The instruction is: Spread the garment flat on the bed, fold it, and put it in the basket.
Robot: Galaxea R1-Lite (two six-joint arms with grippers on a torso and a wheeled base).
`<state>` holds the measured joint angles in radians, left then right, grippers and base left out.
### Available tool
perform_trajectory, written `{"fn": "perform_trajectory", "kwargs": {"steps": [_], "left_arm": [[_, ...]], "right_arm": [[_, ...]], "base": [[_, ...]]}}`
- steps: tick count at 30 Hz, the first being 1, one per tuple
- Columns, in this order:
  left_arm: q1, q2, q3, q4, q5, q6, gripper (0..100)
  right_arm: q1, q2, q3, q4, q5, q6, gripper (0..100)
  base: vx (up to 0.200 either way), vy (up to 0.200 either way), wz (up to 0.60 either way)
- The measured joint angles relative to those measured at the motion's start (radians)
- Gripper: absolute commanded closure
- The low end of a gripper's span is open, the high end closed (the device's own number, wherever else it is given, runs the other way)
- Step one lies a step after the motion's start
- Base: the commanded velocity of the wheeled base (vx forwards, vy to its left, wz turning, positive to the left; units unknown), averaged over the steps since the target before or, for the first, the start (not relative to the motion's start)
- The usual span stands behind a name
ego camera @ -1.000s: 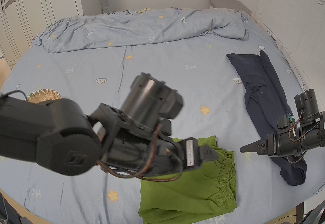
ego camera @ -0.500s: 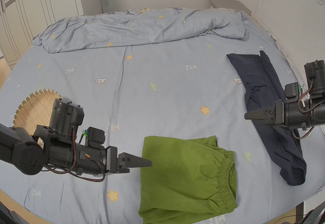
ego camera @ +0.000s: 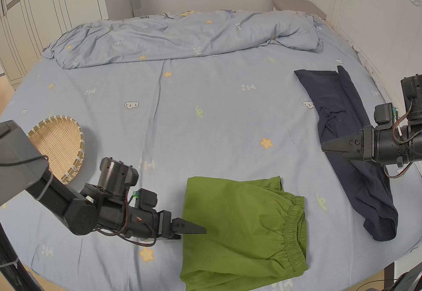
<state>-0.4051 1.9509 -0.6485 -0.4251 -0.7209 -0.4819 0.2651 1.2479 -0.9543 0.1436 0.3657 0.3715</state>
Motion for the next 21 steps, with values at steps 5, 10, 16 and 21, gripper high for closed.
{"fn": "perform_trajectory", "kwargs": {"steps": [5, 10, 16, 21], "left_arm": [[-0.066, 0.075, -0.051, -0.058, -0.001, -0.006, 0], [-0.116, 0.127, -0.101, -0.088, 0.0, -0.055, 0], [-0.152, 0.171, -0.152, -0.093, 0.004, -0.081, 100], [-0.159, 0.183, -0.162, -0.091, 0.013, -0.085, 100]], "right_arm": [[0.0, -0.017, 0.009, -0.001, 0.0, 0.0, 0], [0.0, -0.03, 0.018, 0.0, -0.001, 0.0, 0], [0.0, -0.037, 0.022, -0.001, -0.001, 0.0, 0], [0.0, -0.038, 0.023, -0.002, -0.001, 0.0, 0]], "base": [[0.0, 0.0, 0.0], [0.0, 0.0, 0.0], [0.0, 0.0, 0.0], [0.0, 0.0, 0.0]]}}
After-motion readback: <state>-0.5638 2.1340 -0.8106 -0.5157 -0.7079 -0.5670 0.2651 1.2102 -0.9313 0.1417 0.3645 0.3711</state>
